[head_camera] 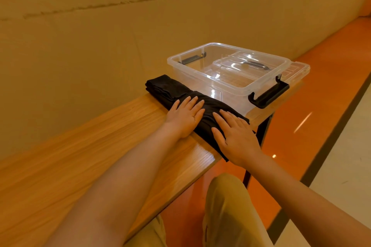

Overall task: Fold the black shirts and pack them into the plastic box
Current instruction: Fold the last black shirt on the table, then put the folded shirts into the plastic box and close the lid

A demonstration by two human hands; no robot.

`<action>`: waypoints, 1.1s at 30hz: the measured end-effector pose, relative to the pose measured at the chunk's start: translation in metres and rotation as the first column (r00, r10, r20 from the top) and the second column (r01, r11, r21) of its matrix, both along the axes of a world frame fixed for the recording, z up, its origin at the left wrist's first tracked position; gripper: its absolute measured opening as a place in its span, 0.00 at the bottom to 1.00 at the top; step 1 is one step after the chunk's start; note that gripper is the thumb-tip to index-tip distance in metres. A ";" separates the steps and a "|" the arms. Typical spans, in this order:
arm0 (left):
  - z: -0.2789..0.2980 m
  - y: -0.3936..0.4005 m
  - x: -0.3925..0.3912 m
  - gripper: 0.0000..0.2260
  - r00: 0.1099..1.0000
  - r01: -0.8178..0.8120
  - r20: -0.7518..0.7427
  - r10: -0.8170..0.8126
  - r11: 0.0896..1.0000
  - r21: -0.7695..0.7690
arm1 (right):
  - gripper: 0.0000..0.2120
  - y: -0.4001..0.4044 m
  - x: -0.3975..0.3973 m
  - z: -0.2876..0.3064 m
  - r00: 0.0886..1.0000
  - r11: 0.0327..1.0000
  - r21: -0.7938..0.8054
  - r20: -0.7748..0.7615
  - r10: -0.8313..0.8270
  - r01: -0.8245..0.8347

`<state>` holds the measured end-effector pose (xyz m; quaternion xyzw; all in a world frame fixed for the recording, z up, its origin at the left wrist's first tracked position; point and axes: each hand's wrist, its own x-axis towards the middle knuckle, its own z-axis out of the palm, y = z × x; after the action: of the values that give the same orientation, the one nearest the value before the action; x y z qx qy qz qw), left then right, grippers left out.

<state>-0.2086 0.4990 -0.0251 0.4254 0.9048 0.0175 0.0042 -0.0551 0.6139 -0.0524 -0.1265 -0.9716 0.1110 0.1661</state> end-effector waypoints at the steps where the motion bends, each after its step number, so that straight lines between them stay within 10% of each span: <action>1: 0.001 0.000 0.002 0.23 1.000 -0.015 -0.006 0.015 1.000 -0.015 | 0.35 0.000 0.000 0.000 1.000 1.000 0.003 0.000 0.001 -0.001; 15: 0.000 -0.007 0.008 0.22 1.000 -0.019 -0.008 0.019 0.998 0.059 | 0.30 0.000 0.003 0.012 0.998 0.999 0.015 0.031 0.046 -0.046; 26: 0.008 -0.023 -0.041 0.24 0.950 0.300 -0.160 -0.270 0.931 0.209 | 0.28 0.013 -0.022 0.072 0.948 0.987 0.049 0.291 0.130 -0.150; 30: 0.005 -0.021 -0.049 0.17 0.983 0.139 0.031 -0.179 0.852 0.504 | 0.24 0.012 -0.024 0.072 0.958 0.993 -0.025 0.259 0.122 -0.120; 33: 0.011 -0.017 -0.047 0.13 0.993 0.020 0.098 -0.071 0.893 0.449 | 0.18 0.010 -0.018 0.065 0.970 0.998 -0.008 0.233 0.067 -0.067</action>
<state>-0.2556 0.4820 -0.0139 0.4344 0.8647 0.2486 -0.0429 -0.0735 0.6238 0.0123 -0.1059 -0.9881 0.1007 0.0470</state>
